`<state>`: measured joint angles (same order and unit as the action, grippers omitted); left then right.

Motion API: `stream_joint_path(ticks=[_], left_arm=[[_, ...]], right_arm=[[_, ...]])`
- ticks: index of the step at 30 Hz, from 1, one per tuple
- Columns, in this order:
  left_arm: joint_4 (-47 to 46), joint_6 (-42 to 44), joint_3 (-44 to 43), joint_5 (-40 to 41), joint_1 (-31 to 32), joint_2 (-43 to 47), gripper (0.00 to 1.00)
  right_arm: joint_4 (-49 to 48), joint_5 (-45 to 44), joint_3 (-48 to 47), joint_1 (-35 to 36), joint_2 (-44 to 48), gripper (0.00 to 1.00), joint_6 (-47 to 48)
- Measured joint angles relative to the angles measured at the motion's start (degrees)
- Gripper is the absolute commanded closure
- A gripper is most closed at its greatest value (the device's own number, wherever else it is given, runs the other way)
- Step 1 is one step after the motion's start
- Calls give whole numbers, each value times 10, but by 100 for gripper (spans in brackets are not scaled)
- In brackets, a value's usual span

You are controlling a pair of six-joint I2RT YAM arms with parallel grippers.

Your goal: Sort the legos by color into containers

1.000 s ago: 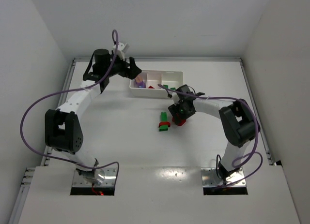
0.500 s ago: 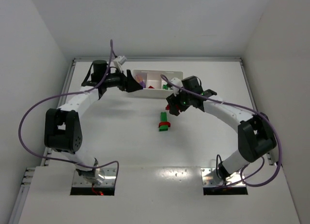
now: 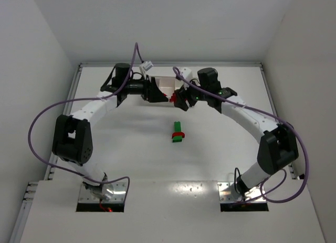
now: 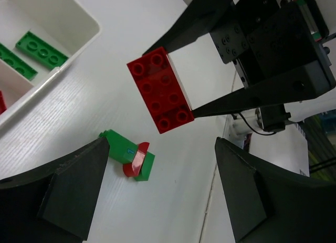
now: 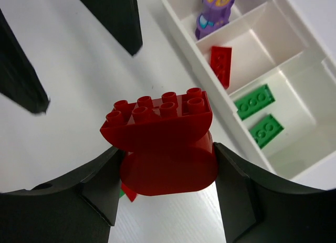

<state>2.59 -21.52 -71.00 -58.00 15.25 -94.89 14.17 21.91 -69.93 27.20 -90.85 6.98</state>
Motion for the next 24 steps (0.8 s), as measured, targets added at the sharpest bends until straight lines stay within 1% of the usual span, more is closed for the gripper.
stream_joint_path(ticks=[21,23,24], left_arm=[[23,11,-80,-9,36,-67,11],[25,14,-89,-9,39,-73,15],[25,16,-92,-9,39,-75,20]], right_arm=[[-4,17,-22,0,-19,100,20],[-1,17,-23,0,-20,100,21],[-1,17,-23,0,-20,100,21]])
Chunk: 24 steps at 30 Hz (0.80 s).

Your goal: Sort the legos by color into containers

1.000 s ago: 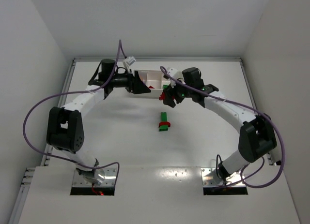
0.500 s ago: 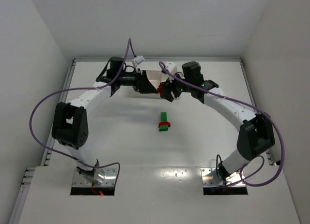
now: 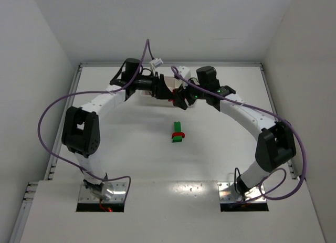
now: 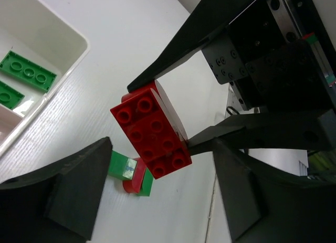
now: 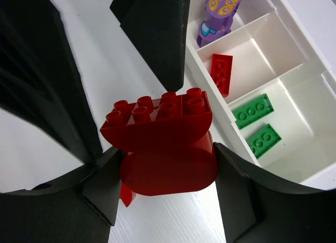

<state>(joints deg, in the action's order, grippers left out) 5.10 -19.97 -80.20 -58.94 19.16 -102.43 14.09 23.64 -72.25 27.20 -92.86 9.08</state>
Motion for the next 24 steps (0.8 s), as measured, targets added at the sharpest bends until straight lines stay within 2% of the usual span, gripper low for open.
stream_joint_path(ticks=[4,9,10,12,13,14,15,16,17,24], left_arm=[[2,2,-7,0,1,-8,30],[1,0,-10,-3,4,-16,30],[2,0,-10,-3,4,-16,39],[2,0,-10,-5,5,-16,49],[3,0,-10,-6,6,-16,63],[5,-4,-10,-3,7,-16,70],[7,-9,-10,1,7,-16,89],[9,-11,-12,2,7,-17,89],[10,-11,-12,2,7,-17,100],[0,-5,-14,16,7,-17,100]], right_arm=[[-1,1,-2,0,0,100,1],[3,1,-3,0,-1,100,4],[3,1,-3,0,-1,100,4],[3,1,-3,0,-1,100,5],[2,0,-3,0,-1,100,5],[4,-4,-3,0,-1,100,10],[3,-7,-3,0,-1,100,13],[3,-9,-3,0,-1,100,14],[3,-10,-3,1,-1,100,14],[-5,-47,-1,8,-1,100,23]])
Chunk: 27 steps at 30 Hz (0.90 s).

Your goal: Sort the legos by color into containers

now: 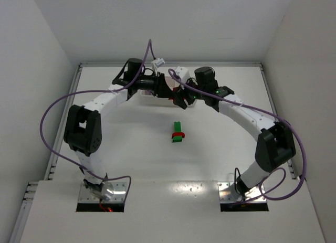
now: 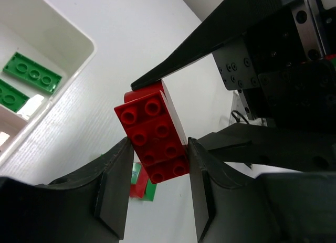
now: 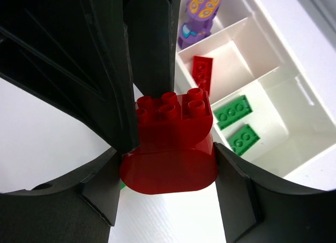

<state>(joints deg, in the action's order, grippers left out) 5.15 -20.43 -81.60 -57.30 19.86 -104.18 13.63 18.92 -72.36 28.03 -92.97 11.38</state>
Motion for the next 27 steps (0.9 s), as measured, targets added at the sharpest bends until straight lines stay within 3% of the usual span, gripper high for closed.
stream_joint_path(ticks=[17,27], left_arm=[[-55,-61,-77,-2,-15,-45,100],[-151,-83,-123,58,-83,-53,100]], right_arm=[[-126,-56,51,-11,27,100,24],[0,-83,116,-48,25,100,35]])
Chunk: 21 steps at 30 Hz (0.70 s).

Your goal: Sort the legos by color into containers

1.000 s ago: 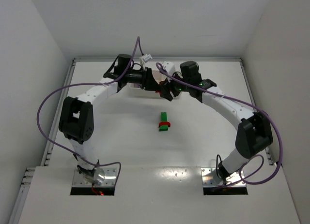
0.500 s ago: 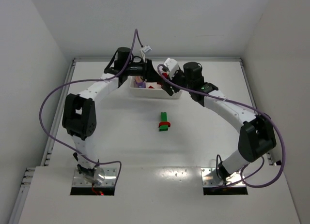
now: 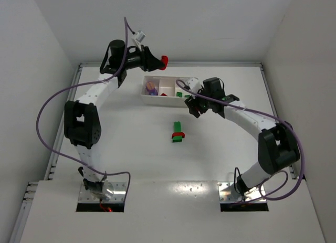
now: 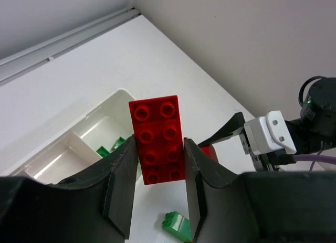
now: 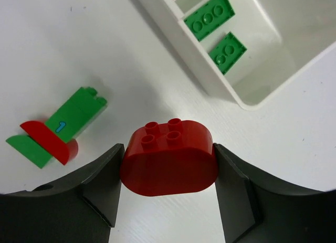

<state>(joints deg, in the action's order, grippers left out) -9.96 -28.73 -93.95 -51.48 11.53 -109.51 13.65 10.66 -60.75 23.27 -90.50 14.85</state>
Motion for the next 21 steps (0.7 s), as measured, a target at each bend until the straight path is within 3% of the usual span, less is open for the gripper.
stream_joint_path(ticks=[6,15,21], left_arm=[[54,55,-1,56,23,-9,100],[169,139,-65,253,66,-82,100],[206,161,-76,310,77,-120,84]], right_arm=[[22,9,-25,-4,-9,100,-14],[66,77,-242,-11,-87,100,-116],[79,113,-365,-14,-152,100,-181]])
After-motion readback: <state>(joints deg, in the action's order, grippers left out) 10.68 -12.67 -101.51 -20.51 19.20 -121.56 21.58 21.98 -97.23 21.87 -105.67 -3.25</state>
